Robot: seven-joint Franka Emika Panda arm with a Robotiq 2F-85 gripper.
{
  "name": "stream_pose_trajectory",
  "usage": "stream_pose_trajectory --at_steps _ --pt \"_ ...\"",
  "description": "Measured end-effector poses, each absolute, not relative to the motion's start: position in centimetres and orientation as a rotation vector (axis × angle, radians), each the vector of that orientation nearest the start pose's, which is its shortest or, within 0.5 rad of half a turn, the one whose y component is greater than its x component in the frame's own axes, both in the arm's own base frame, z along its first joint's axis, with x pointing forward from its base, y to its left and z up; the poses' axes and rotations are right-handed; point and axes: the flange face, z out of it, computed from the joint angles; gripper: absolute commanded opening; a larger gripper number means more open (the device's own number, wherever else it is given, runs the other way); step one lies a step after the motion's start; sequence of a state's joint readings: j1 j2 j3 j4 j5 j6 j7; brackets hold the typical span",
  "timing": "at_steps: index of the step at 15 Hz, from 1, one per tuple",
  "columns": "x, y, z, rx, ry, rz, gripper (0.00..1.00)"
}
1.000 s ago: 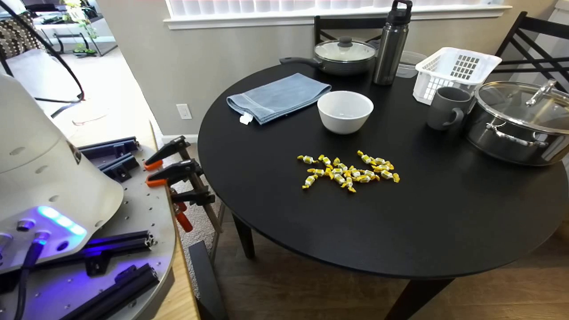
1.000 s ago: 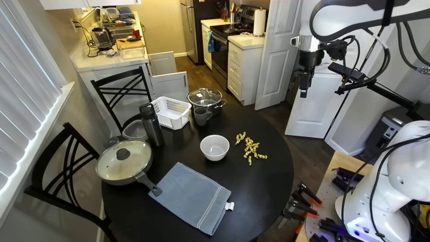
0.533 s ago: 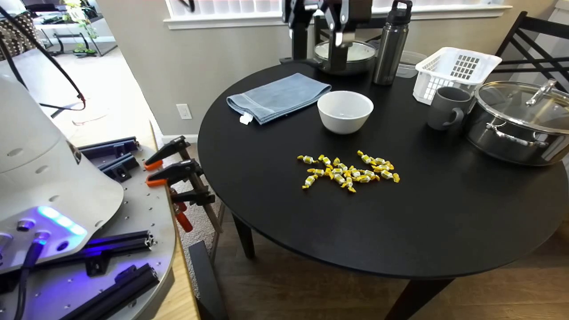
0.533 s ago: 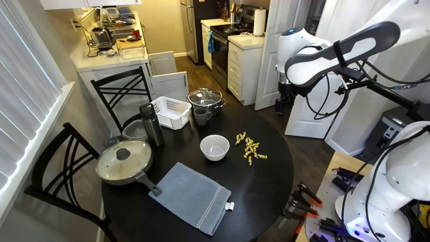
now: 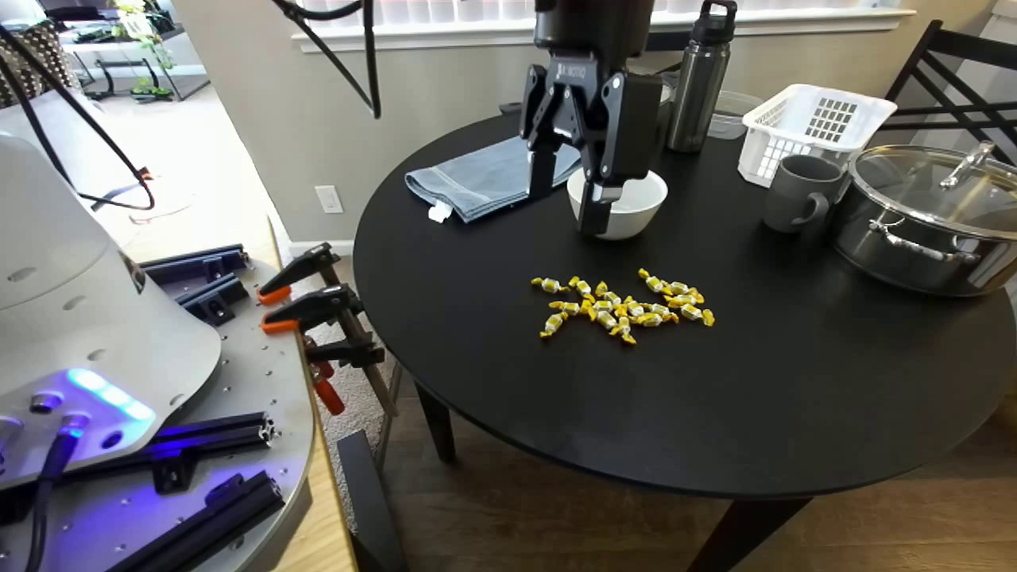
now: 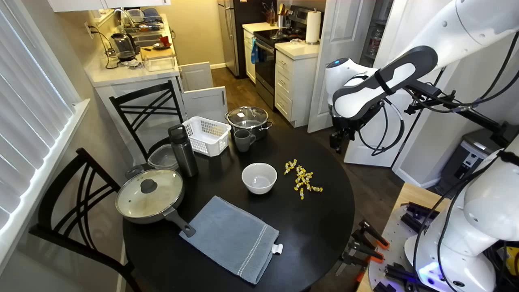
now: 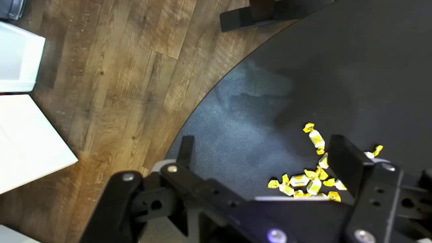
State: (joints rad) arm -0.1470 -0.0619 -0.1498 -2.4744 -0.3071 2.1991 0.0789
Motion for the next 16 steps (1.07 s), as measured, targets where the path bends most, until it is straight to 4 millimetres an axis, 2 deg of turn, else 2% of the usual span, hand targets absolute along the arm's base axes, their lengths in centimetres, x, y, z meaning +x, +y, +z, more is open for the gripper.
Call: stream_pose_trajectory --at_steps 4,7,9,12,16 --pt "42.6 -14.1 30.3 -3.297 0.269 0.39 1.0" --pt "43.2 -13.4 29.7 -3.251 0.345 0.24 1.0" --pt "43.6 -12.0 27.7 -3.17 0.425 0.107 1.0" --pt "43.5 -9.2 22.8 -3.062 0.554 -0.019 1.0" --pt "42.8 -5.9 16.2 -2.961 0.701 -0.02 1.0"
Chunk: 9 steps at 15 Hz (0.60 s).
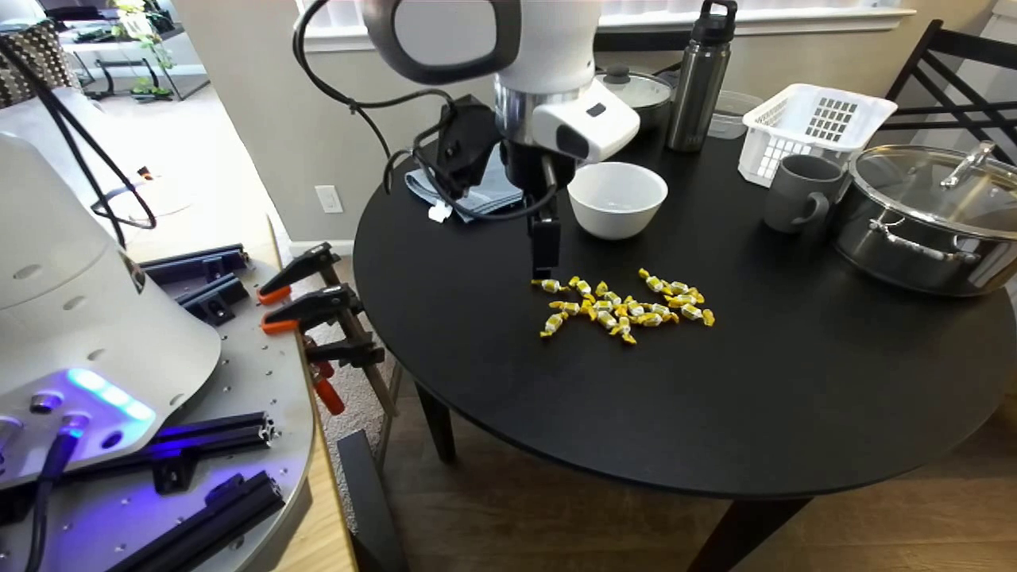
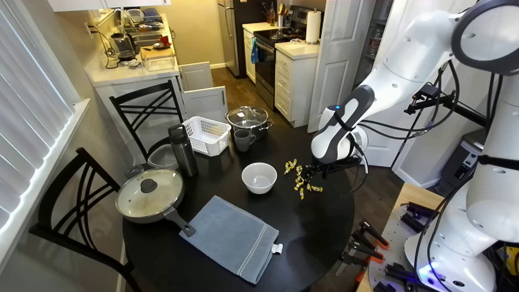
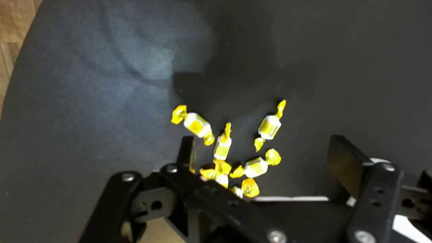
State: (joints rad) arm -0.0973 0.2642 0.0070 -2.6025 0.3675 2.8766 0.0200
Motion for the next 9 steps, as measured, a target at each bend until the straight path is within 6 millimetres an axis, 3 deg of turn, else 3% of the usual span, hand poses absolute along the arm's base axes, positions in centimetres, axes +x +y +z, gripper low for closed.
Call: stream_pose_trajectory --at_steps 4,9 --pt "42.8 -3.9 12.2 -2.926 0.749 0.029 1.0" --pt "43.7 -3.5 9.2 -2.908 0.778 0.072 1.0"
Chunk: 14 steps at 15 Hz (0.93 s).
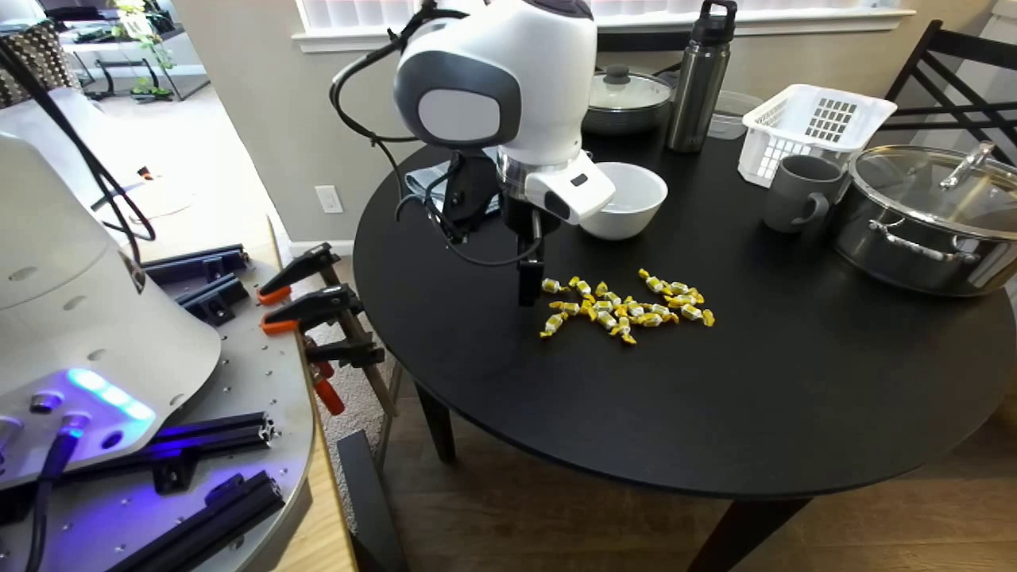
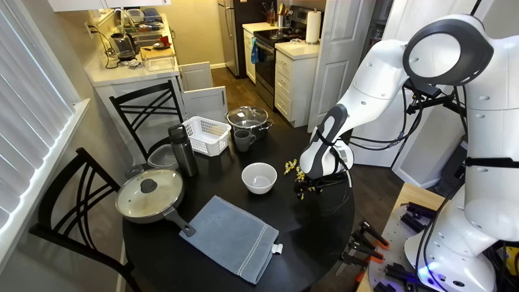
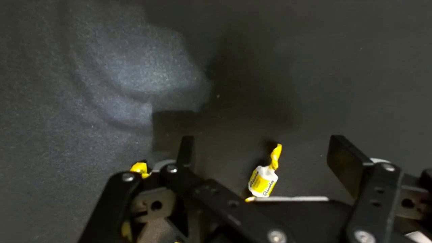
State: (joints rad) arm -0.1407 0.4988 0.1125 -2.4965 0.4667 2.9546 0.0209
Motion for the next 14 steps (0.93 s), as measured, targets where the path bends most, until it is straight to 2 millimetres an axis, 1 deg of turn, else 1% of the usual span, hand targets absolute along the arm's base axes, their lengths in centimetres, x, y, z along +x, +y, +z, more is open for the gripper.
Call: stream_pose_trajectory --at_steps 3,6,7,8,11,14 --pt "44.4 -3.8 7.8 -2.897 0.823 0.084 1.0" --pt "44.9 -4.2 7.5 -2.894 0.875 0.044 1.0" --pt "45.0 -4.3 7.6 -2.896 0.892 0.023 0.75" --pt "45.2 -4.4 7.7 -2.899 0.907 -0.001 0.74" --pt "45.4 -4.3 7.8 -2.913 0.924 -0.03 0.53" --pt "45.4 -4.1 7.8 -2.917 0.921 -0.028 0.34"
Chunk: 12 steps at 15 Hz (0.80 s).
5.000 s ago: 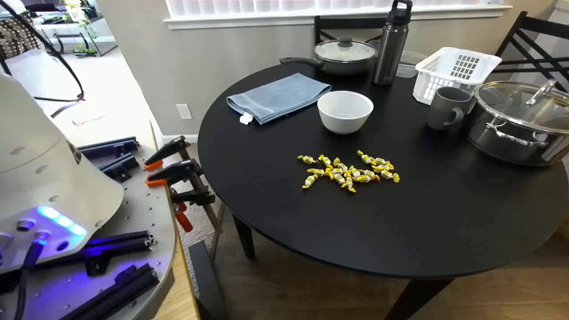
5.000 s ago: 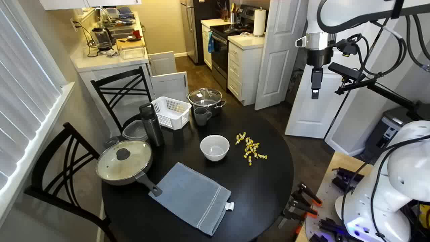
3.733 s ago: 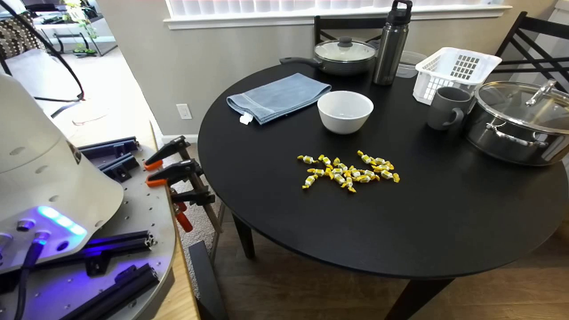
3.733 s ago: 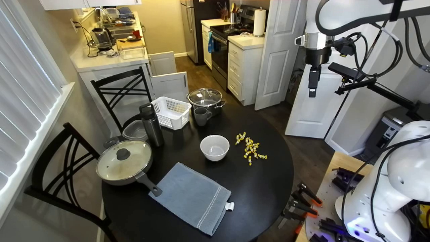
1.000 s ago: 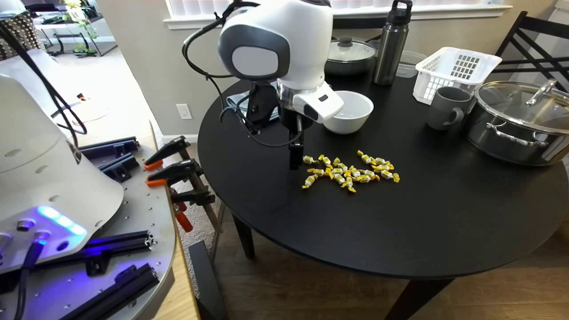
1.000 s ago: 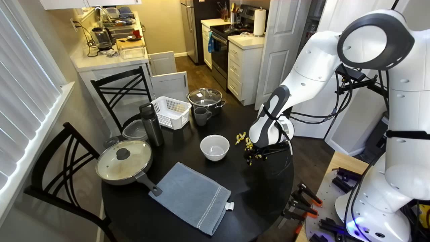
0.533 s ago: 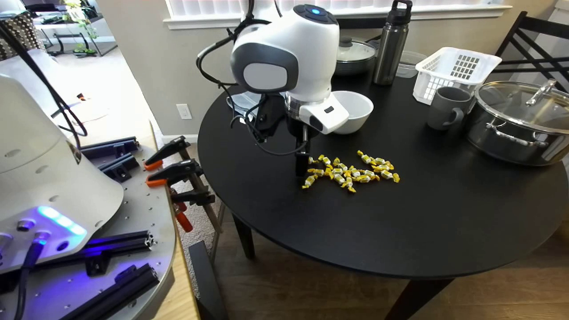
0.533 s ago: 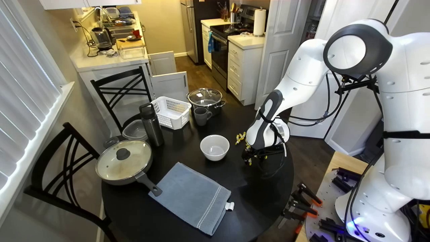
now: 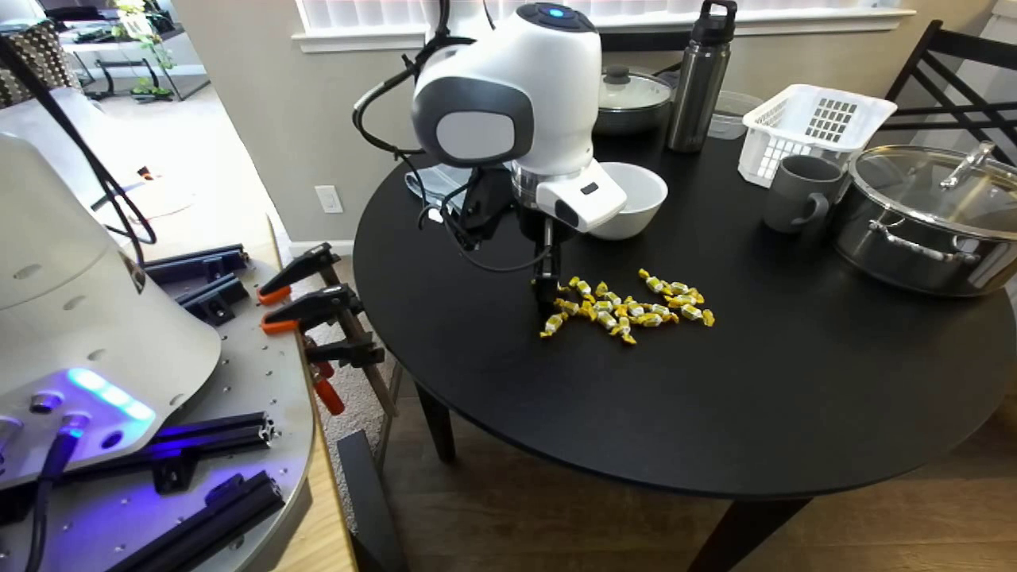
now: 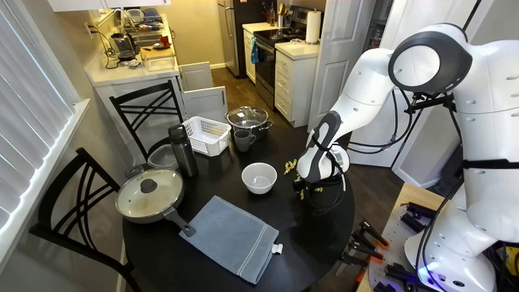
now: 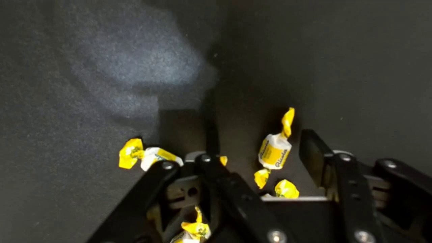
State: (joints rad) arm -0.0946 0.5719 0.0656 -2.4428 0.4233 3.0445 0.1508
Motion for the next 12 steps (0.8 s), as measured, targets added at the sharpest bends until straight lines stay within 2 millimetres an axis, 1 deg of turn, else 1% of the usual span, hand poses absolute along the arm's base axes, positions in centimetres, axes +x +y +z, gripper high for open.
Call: stream_pose_trajectory --at_steps 4,5,6,7,8,12 --pt "45.38 -4.25 7.73 -2.916 0.931 -0.027 0.08" --pt "45.36 -4.44 7.73 -2.916 0.937 -0.027 0.03" --pt "45.34 -4.62 7.73 -2.917 0.942 -0.028 0.01" --pt "45.33 -4.77 7.74 -2.917 0.946 -0.029 0.01" --pt "45.39 -4.77 7.83 -2.917 0.946 -0.032 0.04" --pt "45.51 -4.44 7.93 -2.929 0.913 -0.035 0.04"
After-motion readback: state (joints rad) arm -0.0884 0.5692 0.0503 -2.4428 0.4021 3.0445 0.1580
